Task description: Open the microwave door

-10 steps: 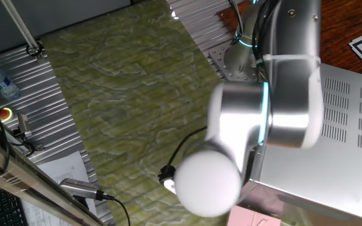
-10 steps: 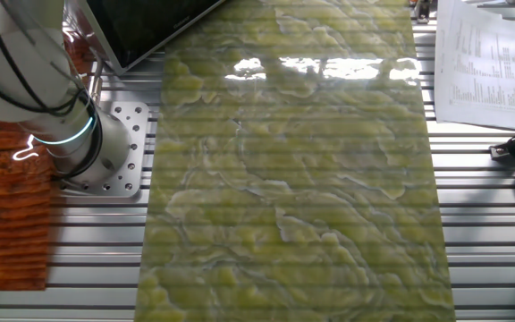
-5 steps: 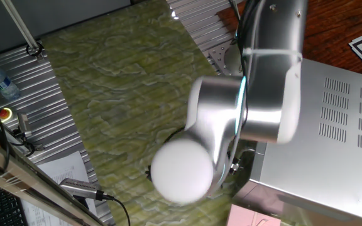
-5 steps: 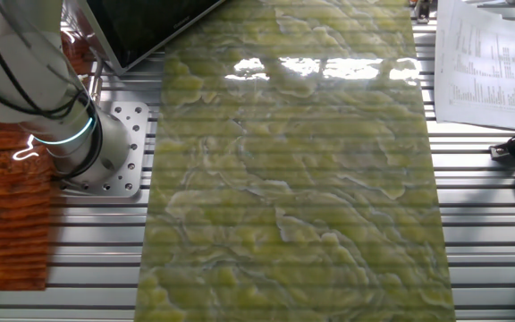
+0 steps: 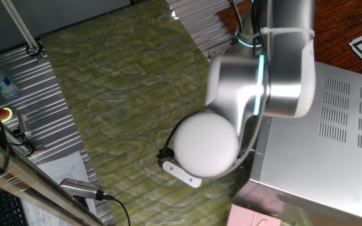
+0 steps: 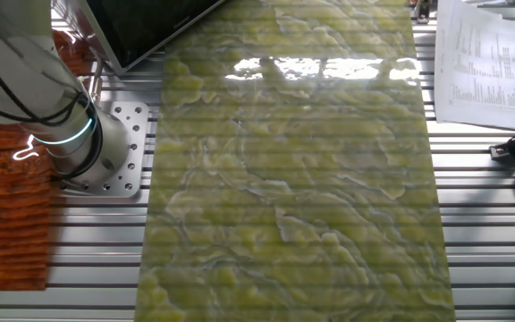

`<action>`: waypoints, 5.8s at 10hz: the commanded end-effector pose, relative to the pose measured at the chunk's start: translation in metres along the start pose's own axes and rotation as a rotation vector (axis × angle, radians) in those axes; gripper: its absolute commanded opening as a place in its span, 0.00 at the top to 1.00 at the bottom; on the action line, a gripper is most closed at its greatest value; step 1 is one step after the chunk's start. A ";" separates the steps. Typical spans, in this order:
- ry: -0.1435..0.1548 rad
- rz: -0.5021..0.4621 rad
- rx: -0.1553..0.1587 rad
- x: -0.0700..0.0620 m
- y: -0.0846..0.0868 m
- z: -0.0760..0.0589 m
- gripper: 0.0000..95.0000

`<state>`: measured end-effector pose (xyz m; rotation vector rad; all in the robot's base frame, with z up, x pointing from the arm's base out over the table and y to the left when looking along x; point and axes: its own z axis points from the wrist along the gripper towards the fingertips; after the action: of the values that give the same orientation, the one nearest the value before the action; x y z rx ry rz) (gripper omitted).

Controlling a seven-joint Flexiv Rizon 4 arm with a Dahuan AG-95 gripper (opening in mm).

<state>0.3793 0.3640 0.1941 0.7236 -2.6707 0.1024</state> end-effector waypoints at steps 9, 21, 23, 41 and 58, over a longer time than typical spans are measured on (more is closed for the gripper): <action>0.002 0.443 -0.023 -0.001 0.006 0.000 1.00; 0.203 0.172 -0.132 0.003 0.013 -0.003 0.60; 0.253 0.161 -0.128 -0.001 0.018 -0.001 0.60; 0.344 0.076 -0.130 0.019 0.019 0.039 0.40; 0.344 0.130 -0.137 0.028 0.019 0.051 0.60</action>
<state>0.3307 0.3647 0.1577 0.4393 -2.3626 0.0611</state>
